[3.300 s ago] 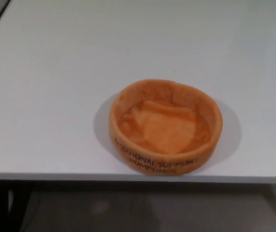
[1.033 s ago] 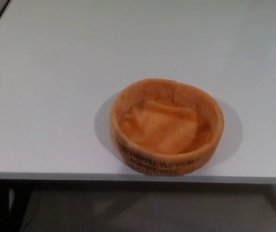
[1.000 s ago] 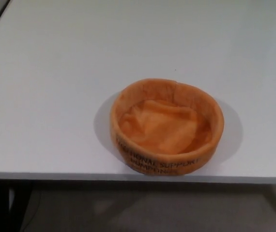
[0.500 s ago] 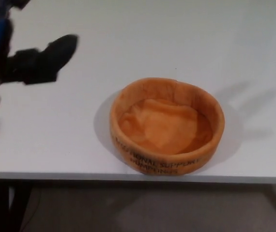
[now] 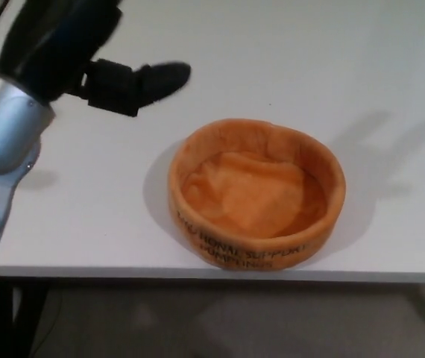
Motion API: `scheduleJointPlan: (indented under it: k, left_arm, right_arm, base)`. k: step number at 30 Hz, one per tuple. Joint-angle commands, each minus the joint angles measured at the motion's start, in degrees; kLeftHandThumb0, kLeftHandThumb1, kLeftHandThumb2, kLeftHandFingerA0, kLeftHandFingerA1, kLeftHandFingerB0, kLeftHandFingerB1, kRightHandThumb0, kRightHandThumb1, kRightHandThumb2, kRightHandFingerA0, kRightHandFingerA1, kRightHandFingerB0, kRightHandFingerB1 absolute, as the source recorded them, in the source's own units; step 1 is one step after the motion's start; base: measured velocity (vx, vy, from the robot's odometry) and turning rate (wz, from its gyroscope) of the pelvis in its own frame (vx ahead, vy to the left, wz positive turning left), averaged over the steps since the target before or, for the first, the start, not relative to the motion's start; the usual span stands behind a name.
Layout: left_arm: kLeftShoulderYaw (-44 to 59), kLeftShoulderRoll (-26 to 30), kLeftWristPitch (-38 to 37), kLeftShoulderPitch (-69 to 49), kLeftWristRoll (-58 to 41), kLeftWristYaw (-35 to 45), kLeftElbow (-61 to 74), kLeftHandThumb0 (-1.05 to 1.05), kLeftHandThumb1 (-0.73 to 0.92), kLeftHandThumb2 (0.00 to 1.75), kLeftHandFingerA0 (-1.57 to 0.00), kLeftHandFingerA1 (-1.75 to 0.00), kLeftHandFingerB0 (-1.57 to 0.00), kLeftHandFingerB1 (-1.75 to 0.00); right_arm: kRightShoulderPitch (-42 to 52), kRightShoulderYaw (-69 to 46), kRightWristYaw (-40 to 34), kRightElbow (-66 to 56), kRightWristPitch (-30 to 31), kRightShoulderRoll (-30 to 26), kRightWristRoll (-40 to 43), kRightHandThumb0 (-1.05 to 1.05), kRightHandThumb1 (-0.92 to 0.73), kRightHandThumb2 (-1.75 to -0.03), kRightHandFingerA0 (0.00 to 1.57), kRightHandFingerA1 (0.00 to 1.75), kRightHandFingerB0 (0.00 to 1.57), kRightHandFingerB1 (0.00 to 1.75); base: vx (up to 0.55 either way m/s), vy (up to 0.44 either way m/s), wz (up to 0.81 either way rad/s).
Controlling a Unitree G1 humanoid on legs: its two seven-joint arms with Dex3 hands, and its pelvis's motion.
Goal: A soft plate is kept in the center of the table close to the robot and the robot uses its left hand to pick up the plate, turns it upside down and places it back on the table
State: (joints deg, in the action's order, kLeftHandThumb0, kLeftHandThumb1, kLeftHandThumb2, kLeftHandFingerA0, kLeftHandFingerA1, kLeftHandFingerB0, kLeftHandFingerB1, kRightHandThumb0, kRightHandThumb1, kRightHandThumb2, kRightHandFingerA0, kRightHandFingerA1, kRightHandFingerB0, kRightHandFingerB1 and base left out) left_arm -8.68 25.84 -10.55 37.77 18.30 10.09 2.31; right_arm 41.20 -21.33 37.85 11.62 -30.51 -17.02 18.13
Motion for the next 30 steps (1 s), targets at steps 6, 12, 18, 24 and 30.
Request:
scheduleJointPlan:
  k: [6, 12, 18, 24, 30]
  left_arm:
    - [-8.96, 5.49, -3.12, 3.70, 14.01, 0.67, -8.24, -1.04, 0.51, 0.93, -0.25, -0.43, -0.27, -0.37]
    - [-11.09, 5.20, -2.97, 2.71, 16.78, -0.07, -8.77, -1.01, 0.65, 0.61, -0.28, -0.39, -0.30, -0.30]
    - [-14.38, 5.91, -5.37, 2.05, 21.54, -1.22, -10.25, -0.97, 0.51, 0.98, -0.28, -0.47, -0.23, -0.38]
    - [-17.27, 6.66, -6.36, 0.94, 24.52, -0.06, -9.90, -1.05, 0.58, 0.69, -0.30, -0.38, -0.29, -0.32]
    - [-18.99, 5.79, -6.49, 1.33, 26.82, 0.13, -9.54, -0.98, 0.64, 0.61, -0.32, -0.35, -0.32, -0.30]
  right_arm:
    - [0.14, 0.04, -0.23, -2.93, 3.66, -2.59, -0.01, -0.79, -0.77, -1.11, 0.20, 0.58, 0.07, 0.45]
    - [-0.96, 0.01, -0.68, -0.41, 1.14, -2.84, -1.62, -0.84, -0.92, -0.74, 0.23, 0.51, 0.11, 0.32]
    - [-0.54, 0.10, -0.31, -1.18, 2.37, -3.04, -0.88, -0.85, -0.79, -1.14, 0.22, 0.59, 0.04, 0.40]
    - [-1.16, 0.13, 0.07, 1.27, 1.53, -3.24, -1.06, -0.86, -0.80, -1.14, 0.22, 0.58, 0.04, 0.40]
    - [-0.16, 0.10, -0.22, -2.06, 2.92, -3.36, -0.62, -0.86, -0.80, -1.14, 0.22, 0.59, 0.04, 0.41]
  base:
    - [0.00, 0.000, 0.00]
    - [0.00, 0.000, 0.00]
    - [0.00, 0.000, 0.00]
    - [0.00, 0.000, 0.00]
    - [0.00, 0.000, 0.00]
